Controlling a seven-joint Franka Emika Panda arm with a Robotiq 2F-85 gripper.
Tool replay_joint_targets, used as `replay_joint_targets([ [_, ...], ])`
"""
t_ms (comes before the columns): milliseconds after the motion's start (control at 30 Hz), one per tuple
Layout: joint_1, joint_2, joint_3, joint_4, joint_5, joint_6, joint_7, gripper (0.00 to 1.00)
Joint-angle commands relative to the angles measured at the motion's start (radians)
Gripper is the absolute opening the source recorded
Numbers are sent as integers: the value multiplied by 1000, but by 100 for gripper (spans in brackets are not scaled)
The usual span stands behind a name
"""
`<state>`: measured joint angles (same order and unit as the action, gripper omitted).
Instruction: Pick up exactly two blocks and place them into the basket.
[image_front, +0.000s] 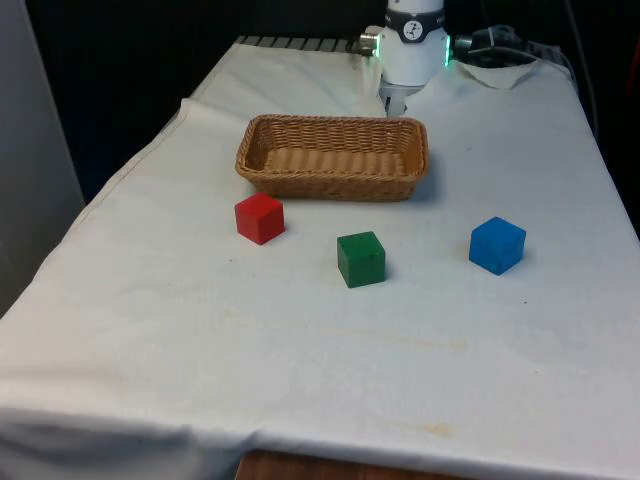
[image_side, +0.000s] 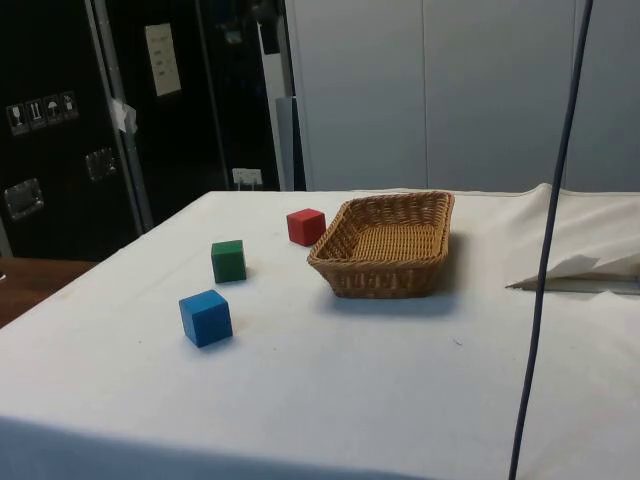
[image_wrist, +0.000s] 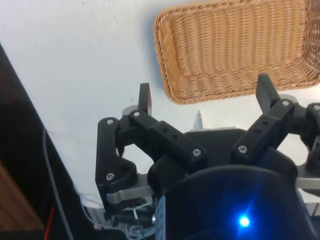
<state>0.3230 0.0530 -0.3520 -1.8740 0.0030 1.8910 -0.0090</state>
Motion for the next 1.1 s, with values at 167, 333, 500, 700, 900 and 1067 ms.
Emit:
replay_joint_targets([
  [167,-4,12,-17,-32,1,84,-2,100],
  [333,-8,43,-36,-44,12,147,-23,100],
  [500,-11,73,-53,-44,26,186,-45,100],
  [700,-16,121,-82,-41,60,238,-90,100],
  [900,-20,182,-121,-37,116,294,-157,100],
  [1067,-24,216,-140,-36,152,322,-197,100],
])
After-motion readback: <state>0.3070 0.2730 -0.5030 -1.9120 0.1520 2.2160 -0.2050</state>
